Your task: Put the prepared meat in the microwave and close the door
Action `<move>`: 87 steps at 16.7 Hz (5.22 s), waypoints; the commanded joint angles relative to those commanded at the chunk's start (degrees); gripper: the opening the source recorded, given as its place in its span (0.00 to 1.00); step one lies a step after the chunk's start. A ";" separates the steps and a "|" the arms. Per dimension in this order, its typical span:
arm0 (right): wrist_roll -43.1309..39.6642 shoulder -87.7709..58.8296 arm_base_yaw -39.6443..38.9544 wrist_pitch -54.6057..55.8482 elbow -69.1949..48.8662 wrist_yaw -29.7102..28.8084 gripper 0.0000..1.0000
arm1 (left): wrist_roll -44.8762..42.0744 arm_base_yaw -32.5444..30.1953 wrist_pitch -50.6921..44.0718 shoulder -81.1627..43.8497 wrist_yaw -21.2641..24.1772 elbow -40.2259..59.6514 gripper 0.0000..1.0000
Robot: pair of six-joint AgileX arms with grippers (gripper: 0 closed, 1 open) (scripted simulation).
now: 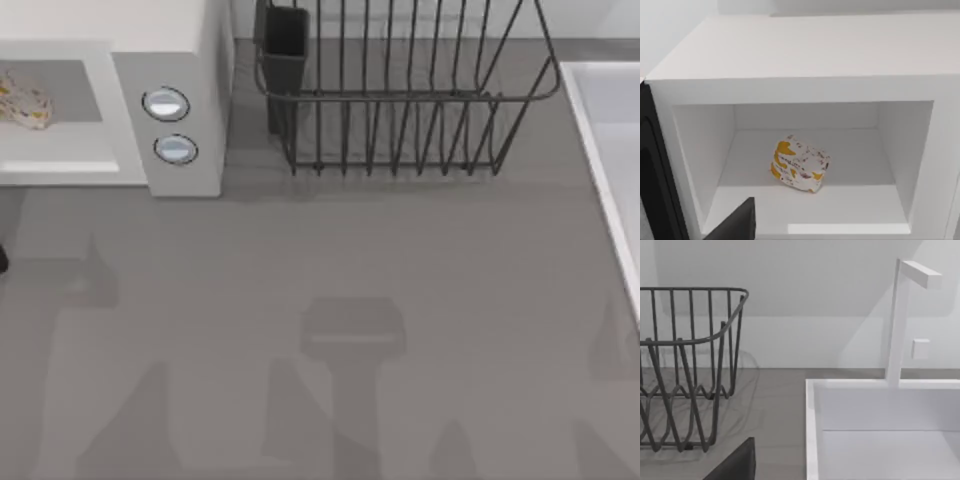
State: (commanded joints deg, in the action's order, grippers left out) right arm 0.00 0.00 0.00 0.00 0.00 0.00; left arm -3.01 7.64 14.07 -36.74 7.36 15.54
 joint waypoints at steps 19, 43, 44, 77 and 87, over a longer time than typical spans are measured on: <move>0.00 0.00 0.00 0.00 0.00 0.00 1.00 | 3.01 -7.64 -14.07 36.75 -7.36 -15.55 0.70; 0.00 0.00 0.00 0.00 0.00 0.00 1.00 | 2.96 -16.17 -10.87 33.58 -15.88 -15.57 0.00; 0.00 0.00 0.00 0.00 0.00 0.00 1.00 | 2.94 -18.39 -10.06 32.80 -18.09 -15.58 0.00; 0.00 0.00 0.00 0.00 0.00 0.00 1.00 | 2.99 -26.91 -11.01 35.71 -26.65 -17.16 0.00; 0.00 0.00 0.00 0.00 0.00 0.00 1.00 | -11.83 -5.66 -23.86 9.97 -11.46 4.83 0.00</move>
State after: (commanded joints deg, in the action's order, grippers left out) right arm 0.00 0.00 0.00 0.00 0.00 0.00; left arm -14.83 1.98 -9.79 -26.77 -4.10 20.37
